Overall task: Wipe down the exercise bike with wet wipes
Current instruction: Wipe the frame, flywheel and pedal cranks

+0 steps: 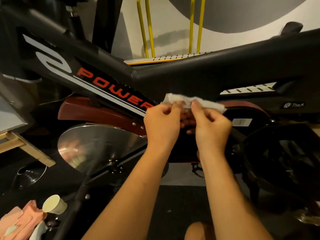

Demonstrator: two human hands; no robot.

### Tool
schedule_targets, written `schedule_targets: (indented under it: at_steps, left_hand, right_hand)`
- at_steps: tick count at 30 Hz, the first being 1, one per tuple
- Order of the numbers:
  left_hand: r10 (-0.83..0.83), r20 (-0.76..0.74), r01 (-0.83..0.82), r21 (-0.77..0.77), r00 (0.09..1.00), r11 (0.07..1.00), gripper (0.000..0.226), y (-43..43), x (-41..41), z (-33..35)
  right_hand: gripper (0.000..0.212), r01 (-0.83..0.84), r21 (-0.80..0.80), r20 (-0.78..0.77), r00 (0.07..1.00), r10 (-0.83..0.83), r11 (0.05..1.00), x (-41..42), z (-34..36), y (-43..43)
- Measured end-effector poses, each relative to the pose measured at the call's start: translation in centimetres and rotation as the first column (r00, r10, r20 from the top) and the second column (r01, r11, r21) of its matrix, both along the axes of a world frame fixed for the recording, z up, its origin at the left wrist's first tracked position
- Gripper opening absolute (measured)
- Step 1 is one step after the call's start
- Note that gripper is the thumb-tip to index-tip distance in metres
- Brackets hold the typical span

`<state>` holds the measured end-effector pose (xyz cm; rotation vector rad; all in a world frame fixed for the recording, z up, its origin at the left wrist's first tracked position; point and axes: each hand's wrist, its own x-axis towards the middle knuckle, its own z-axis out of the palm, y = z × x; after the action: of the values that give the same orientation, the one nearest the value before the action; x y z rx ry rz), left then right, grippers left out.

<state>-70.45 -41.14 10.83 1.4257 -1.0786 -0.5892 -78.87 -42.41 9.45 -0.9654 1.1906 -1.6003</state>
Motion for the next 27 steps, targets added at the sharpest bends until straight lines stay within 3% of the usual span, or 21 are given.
schedule_targets:
  at_steps: [3,10,13,17,20,23,27]
  left_hand:
    - [0.047,-0.038,-0.04,0.161,0.998,0.986,0.026,1.0,-0.7,-3.4]
    - [0.17,-0.064,-0.159,0.142,0.983,0.977,0.024,1.2,0.4,-2.5]
    - [0.17,-0.118,-0.146,0.19,0.978,0.971,0.02,1.6,1.7,-2.5]
    - [0.204,0.052,-0.21,0.169,0.978,0.963,0.021,1.8,3.2,-2.2]
    - [0.225,0.222,-0.248,0.081,0.949,0.965,0.024,1.4,4.6,-0.9]
    - [0.223,0.409,-0.26,0.036,0.885,0.965,0.026,0.7,4.8,0.8]
    - [0.24,0.403,-0.273,0.026,0.883,0.962,0.031,0.3,3.4,1.4]
  right_hand:
    - [0.011,0.045,0.2,-0.051,0.998,-0.035,0.979,-0.3,-3.3,1.0]
    - [0.01,0.078,-0.003,-0.434,0.898,-0.071,0.997,0.7,-2.5,0.2]
    - [0.013,0.079,-0.02,-0.483,0.872,-0.079,0.997,2.2,-2.6,0.2]
    - [0.011,0.055,0.029,-0.515,0.857,-0.032,0.998,3.5,-2.9,-0.1]
    - [0.008,-0.022,0.157,-0.389,0.918,0.082,0.987,5.4,-2.4,0.3]
    - [0.011,-0.019,0.21,-0.192,0.979,0.06,0.978,5.7,-1.7,0.3]
    - [0.004,0.038,0.145,-0.11,0.994,-0.022,0.989,4.2,-1.0,0.2]
